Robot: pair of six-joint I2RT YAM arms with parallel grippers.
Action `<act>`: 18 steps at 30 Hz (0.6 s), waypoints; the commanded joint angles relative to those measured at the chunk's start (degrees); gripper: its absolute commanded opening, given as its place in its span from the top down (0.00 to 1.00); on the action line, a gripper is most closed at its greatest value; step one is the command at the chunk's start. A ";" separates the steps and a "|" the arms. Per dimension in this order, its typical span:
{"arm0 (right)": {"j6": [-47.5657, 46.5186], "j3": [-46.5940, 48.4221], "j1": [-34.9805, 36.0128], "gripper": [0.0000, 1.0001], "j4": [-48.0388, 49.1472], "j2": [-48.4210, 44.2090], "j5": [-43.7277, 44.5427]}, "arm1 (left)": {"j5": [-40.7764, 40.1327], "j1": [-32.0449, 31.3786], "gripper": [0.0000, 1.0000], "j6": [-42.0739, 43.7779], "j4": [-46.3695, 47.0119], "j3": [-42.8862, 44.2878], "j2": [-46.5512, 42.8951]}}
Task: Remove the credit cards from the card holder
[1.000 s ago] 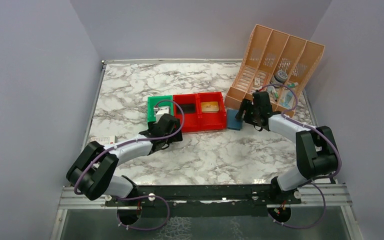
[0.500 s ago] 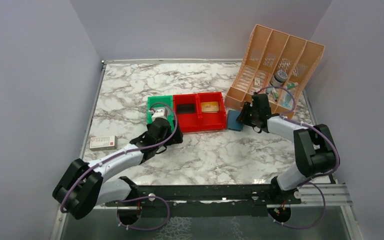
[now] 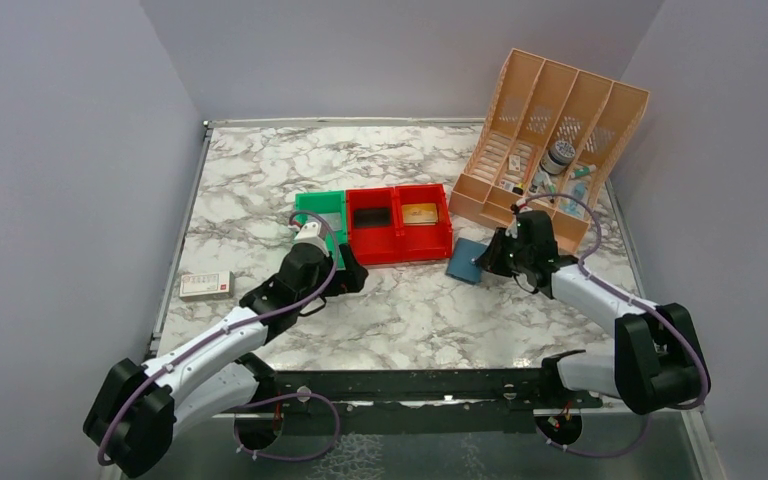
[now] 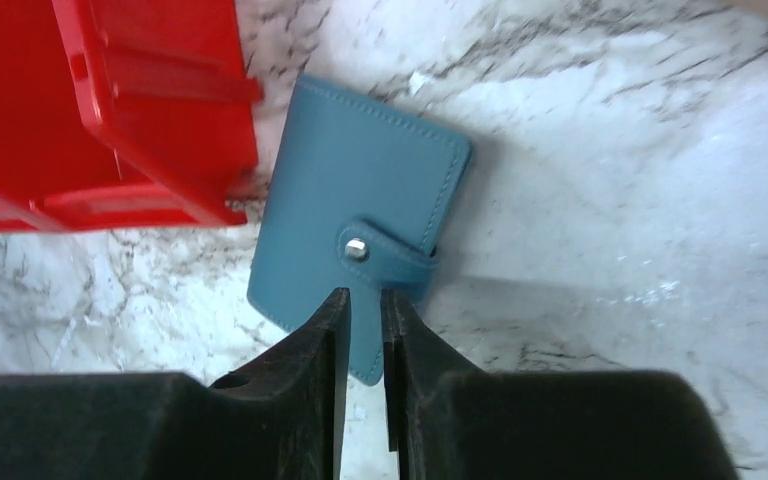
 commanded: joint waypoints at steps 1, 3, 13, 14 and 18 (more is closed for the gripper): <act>-1.50 1.10 4.52 0.83 -4.91 0.85 -3.85 | 3.92 0.21 0.04 1.89 -2.40 1.69 -1.96; -0.88 0.46 7.03 0.83 -5.76 1.20 -1.36 | 4.63 0.15 0.03 1.97 -2.18 1.75 -2.49; 0.37 6.48 7.40 0.60 -10.02 0.59 10.34 | 6.11 0.21 0.03 2.23 -4.26 2.95 -4.72; -0.02 6.93 7.40 0.53 -10.47 0.10 12.51 | 5.98 0.16 0.03 2.24 -4.49 2.88 -5.24; 0.42 8.57 7.37 0.33 -11.09 -0.04 23.15 | 5.66 0.17 0.01 2.74 -4.54 2.02 -6.95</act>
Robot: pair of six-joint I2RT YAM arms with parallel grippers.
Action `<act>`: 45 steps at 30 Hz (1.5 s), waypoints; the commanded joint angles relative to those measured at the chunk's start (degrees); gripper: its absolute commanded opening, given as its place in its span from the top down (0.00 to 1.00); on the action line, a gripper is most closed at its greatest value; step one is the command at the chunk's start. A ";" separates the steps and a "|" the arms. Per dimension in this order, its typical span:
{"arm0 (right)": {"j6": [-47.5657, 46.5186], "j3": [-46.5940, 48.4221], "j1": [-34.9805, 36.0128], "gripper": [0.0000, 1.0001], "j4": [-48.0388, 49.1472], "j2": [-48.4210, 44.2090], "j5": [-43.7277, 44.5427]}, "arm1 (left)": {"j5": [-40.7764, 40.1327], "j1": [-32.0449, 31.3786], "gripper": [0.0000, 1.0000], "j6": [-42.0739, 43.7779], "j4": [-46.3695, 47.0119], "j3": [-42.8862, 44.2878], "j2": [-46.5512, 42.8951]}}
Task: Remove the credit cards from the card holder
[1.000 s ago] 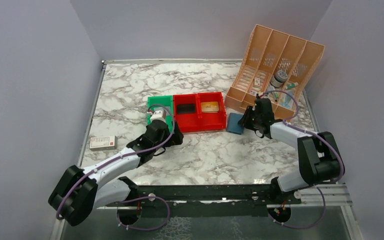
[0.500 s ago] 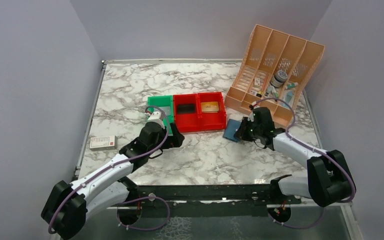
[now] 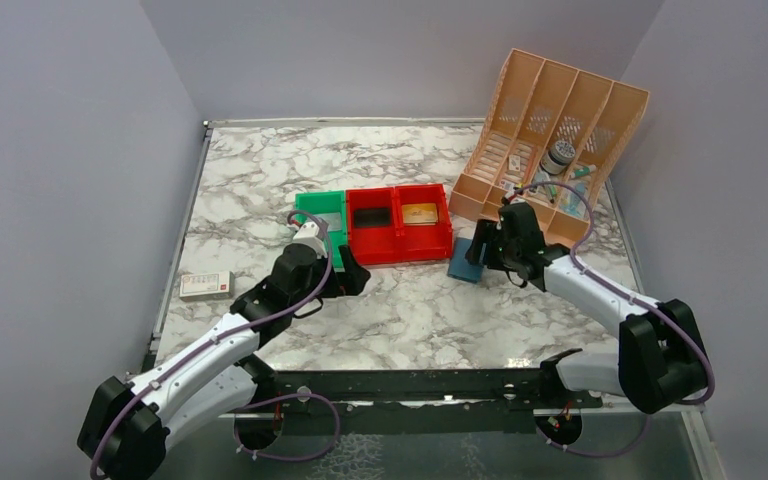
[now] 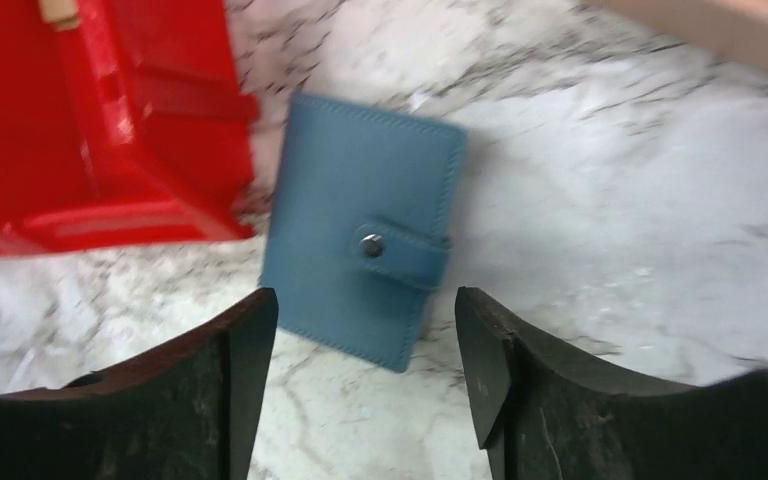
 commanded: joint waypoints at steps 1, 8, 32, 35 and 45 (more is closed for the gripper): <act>-0.16 2.38 -0.20 0.29 -1.39 -0.01 13.01 | 0.99 0.20 0.01 1.64 -0.92 1.02 -2.14; -1.25 6.82 -0.21 0.25 -0.74 12.34 12.44 | 1.54 0.16 0.01 2.67 -3.01 2.41 -2.61; -3.71 -1.86 2.53 0.68 1.58 2.73 -11.63 | 1.93 0.20 0.01 3.47 -5.60 3.35 -2.64; -4.93 -1.86 4.10 0.68 0.36 3.40 -12.71 | 2.57 0.17 0.01 3.93 -5.69 3.33 -3.07; -4.10 -1.71 13.81 0.68 -0.83 4.60 -11.89 | 5.62 0.21 0.01 3.56 -2.58 2.42 -3.70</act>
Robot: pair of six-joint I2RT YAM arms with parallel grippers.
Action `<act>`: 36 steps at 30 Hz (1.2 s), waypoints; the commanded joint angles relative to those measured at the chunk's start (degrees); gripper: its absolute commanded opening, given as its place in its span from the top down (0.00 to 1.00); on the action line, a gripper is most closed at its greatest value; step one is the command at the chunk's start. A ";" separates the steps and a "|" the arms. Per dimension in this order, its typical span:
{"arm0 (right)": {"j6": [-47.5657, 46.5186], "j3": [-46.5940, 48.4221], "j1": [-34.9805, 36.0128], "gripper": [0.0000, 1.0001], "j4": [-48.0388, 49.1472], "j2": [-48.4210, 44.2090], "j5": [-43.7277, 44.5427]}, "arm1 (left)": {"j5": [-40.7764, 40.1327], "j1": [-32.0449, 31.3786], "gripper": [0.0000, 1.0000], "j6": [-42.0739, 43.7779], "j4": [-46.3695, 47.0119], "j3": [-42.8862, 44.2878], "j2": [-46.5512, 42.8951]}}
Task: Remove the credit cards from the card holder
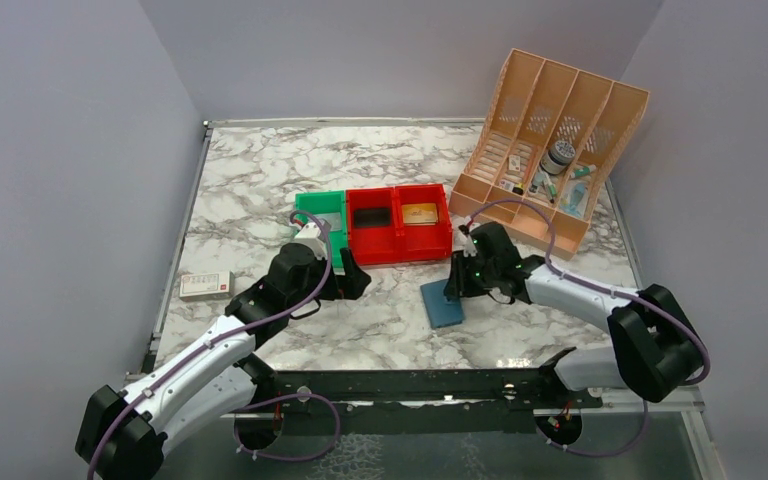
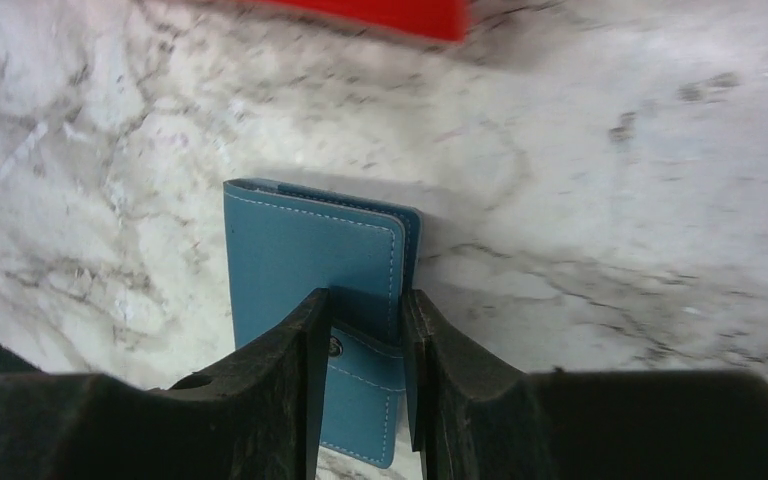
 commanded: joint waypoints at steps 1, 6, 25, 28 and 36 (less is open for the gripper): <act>0.68 1.26 6.35 0.68 -1.42 1.99 -0.95 | 2.41 0.20 0.01 0.41 2.12 0.72 -0.68; 6.31 0.61 14.09 0.68 2.83 3.20 2.63 | 2.97 0.13 0.01 -0.72 2.99 0.68 -0.28; 1.22 2.20 18.90 0.59 -3.77 -8.46 2.00 | -2.56 -7.42 0.11 -9.60 6.53 1.84 7.22; 2.41 1.31 19.77 0.60 -2.84 -7.79 -0.22 | -1.20 -8.85 0.13 -12.82 13.03 -3.19 6.08; 0.49 4.41 24.51 0.66 -6.30 -1.70 6.79 | -2.49 -12.52 0.21 -13.64 11.90 -2.46 7.60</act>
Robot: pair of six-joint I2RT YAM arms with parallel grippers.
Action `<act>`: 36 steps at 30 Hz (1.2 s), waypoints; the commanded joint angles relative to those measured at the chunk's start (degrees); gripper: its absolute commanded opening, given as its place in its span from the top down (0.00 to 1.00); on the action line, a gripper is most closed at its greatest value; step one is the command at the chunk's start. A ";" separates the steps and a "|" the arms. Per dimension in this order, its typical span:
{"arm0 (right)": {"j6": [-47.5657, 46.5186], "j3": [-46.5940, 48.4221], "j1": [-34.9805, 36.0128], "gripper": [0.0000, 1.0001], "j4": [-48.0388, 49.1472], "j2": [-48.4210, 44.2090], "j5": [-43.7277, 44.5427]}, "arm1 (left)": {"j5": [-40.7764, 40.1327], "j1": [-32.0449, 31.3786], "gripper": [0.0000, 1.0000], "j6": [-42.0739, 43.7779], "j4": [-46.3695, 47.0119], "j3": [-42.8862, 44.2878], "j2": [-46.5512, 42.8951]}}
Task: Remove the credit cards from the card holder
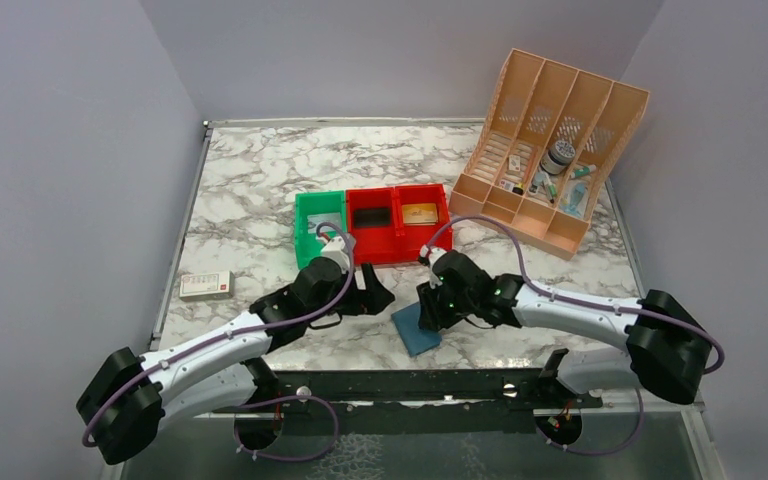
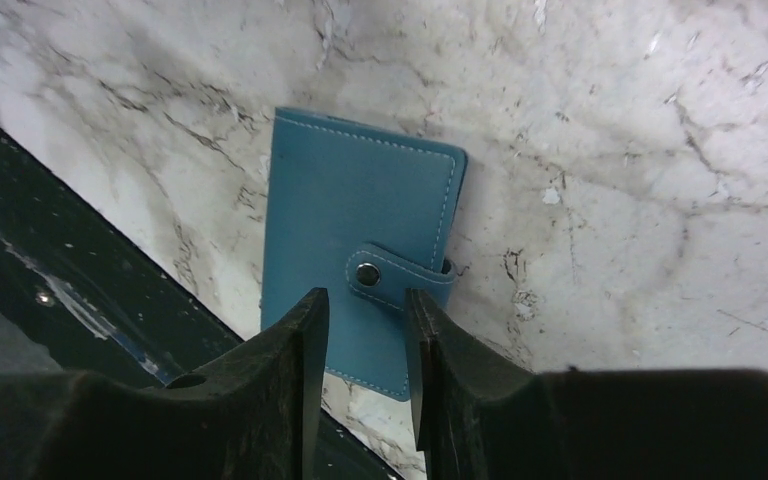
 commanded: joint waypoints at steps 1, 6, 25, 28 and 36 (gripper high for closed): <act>-1.87 2.49 1.96 0.67 -2.67 2.75 3.36 | -2.09 -1.69 0.22 -1.78 2.63 0.39 0.59; -2.71 3.35 3.54 0.67 -2.53 4.51 4.40 | -3.42 -3.47 0.25 -2.84 2.79 -0.15 1.69; 2.05 5.39 6.88 0.66 -6.77 15.30 15.58 | -9.74 -7.67 0.30 -7.75 3.18 -2.84 1.83; 3.80 4.79 7.22 0.68 -7.16 14.98 17.67 | -9.71 -9.23 0.30 -8.31 4.03 -3.34 3.07; 4.15 -0.13 6.95 0.91 2.24 8.74 16.21 | -17.84 -17.89 0.33 -10.16 5.83 -0.11 14.95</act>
